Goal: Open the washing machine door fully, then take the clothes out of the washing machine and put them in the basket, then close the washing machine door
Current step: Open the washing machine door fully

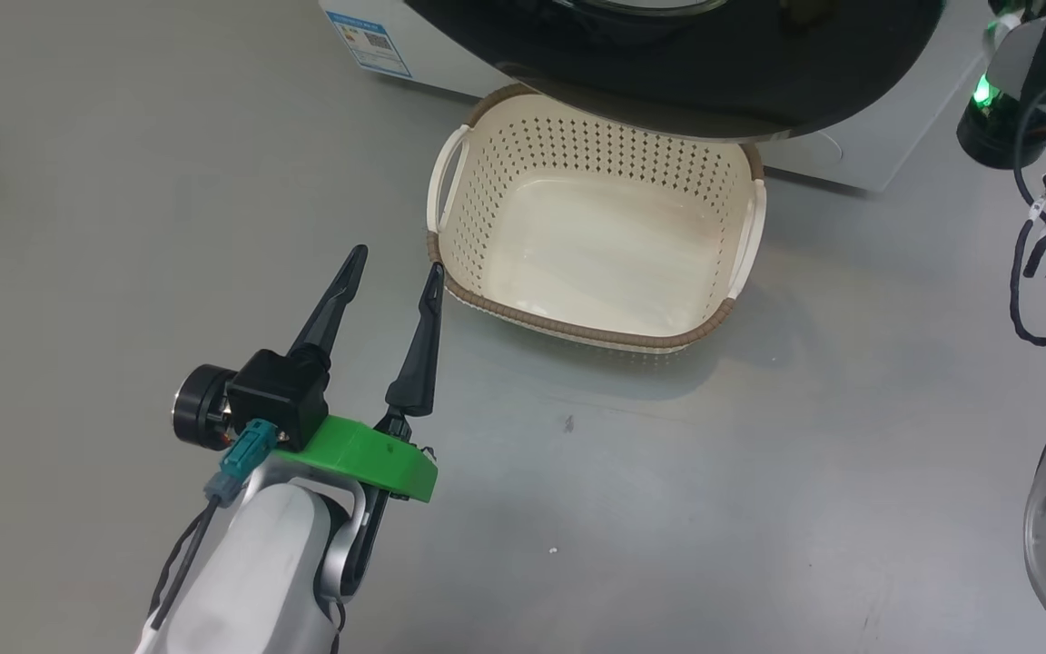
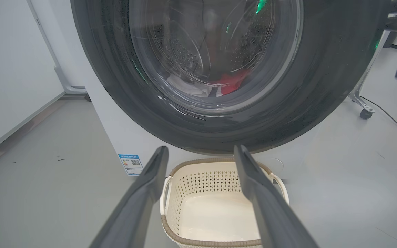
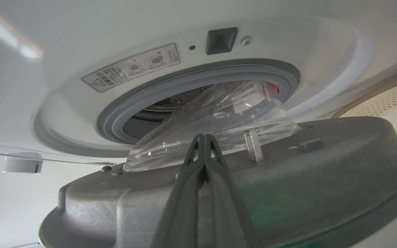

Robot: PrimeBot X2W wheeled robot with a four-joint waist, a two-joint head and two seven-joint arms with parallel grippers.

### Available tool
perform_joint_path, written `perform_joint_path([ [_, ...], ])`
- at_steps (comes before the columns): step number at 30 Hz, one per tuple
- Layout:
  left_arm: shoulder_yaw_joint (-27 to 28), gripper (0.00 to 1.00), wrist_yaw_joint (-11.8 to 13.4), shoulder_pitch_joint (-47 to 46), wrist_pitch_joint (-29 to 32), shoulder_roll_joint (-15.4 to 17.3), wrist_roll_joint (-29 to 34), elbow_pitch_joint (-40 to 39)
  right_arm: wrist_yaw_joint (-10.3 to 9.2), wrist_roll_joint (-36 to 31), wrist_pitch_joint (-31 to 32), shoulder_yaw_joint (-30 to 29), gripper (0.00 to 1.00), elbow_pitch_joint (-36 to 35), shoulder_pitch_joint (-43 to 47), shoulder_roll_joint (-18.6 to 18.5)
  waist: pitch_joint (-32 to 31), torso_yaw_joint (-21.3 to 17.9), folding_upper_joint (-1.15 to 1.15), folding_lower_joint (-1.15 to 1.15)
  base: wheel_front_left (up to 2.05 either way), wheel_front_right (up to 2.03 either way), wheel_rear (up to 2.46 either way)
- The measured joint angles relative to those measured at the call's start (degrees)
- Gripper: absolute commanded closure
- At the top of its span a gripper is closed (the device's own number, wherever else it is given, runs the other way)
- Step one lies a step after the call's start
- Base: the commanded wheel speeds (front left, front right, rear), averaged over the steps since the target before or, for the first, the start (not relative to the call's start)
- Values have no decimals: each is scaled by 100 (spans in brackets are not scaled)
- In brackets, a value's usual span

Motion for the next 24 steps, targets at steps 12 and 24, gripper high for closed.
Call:
perform_joint_path([
  [12,25,0,0,42,0,1,76,68,0,27,171,63,100,20,380,114,-247,-137,0,0,0,0,0],
  [24,30,0,-2,104,0,3,108,76,255,-378,-199,202,100,-204,513,-2,-382,-237,0,0,0,0,0],
])
